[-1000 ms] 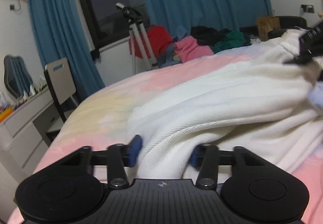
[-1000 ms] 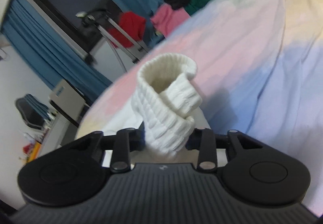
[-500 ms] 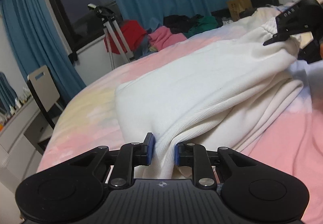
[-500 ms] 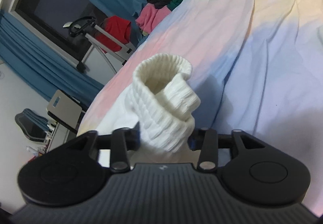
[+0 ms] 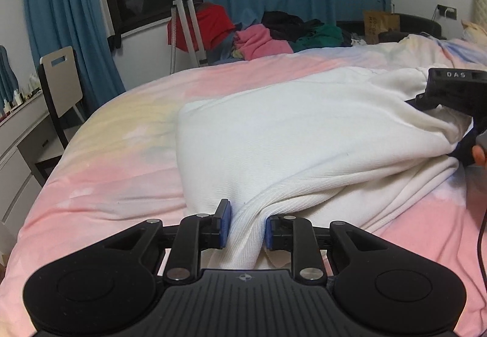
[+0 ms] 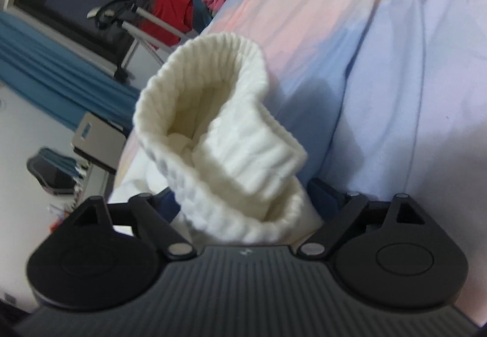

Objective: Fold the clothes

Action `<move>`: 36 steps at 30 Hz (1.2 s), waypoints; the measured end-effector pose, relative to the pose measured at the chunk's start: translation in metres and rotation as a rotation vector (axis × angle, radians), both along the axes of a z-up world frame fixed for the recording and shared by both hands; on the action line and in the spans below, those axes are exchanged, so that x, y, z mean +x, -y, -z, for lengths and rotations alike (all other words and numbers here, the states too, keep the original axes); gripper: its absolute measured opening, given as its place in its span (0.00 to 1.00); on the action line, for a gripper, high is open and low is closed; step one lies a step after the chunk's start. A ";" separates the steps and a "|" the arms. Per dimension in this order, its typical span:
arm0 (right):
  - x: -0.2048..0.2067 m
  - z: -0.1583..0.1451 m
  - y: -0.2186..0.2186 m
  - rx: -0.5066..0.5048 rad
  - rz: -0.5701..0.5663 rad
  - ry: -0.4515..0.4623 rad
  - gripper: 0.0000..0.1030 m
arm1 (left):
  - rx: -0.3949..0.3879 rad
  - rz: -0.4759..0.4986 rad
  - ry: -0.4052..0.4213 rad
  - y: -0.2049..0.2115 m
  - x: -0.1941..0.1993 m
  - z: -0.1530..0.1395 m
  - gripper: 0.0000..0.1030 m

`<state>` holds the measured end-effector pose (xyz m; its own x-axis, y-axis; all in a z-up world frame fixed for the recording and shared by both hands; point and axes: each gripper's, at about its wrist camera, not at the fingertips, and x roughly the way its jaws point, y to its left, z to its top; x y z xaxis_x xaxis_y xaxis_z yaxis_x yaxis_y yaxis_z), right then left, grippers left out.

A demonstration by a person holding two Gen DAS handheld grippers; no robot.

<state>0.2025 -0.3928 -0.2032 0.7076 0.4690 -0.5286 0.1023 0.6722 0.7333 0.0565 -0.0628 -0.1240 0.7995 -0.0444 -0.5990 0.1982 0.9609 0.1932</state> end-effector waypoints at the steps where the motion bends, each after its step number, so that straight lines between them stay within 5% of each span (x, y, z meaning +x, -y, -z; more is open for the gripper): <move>1: 0.001 0.001 -0.003 -0.014 -0.007 0.004 0.88 | 0.003 0.000 0.000 0.000 0.000 0.000 0.23; 6: -0.001 -0.013 -0.006 -0.003 -0.036 0.007 0.90 | -0.005 -0.013 -0.011 -0.005 0.003 -0.001 0.25; 16: -0.027 -0.066 0.000 0.158 -0.116 0.263 0.89 | -0.135 -0.099 -0.068 -0.031 0.014 -0.007 0.26; 24: 0.008 -0.024 -0.004 0.053 -0.032 0.022 0.89 | -0.104 -0.088 -0.067 -0.023 0.012 -0.008 0.27; 26: 0.014 -0.023 -0.013 -0.008 -0.059 0.022 0.88 | -0.104 -0.081 -0.060 -0.021 0.009 -0.009 0.29; 28: 0.008 -0.030 -0.015 -0.057 -0.048 0.034 0.75 | -0.115 -0.078 -0.065 -0.025 0.006 -0.013 0.35; 31: 0.000 -0.043 -0.016 -0.096 -0.026 0.048 0.54 | -0.205 -0.071 -0.107 -0.034 0.004 -0.025 0.61; 33: -0.005 -0.053 -0.018 -0.112 -0.013 0.064 0.47 | -0.317 -0.049 -0.111 -0.046 0.000 -0.036 0.79; 36: -0.010 -0.068 -0.023 -0.138 0.000 0.102 0.43 | -0.531 -0.015 -0.098 -0.073 -0.007 -0.051 0.90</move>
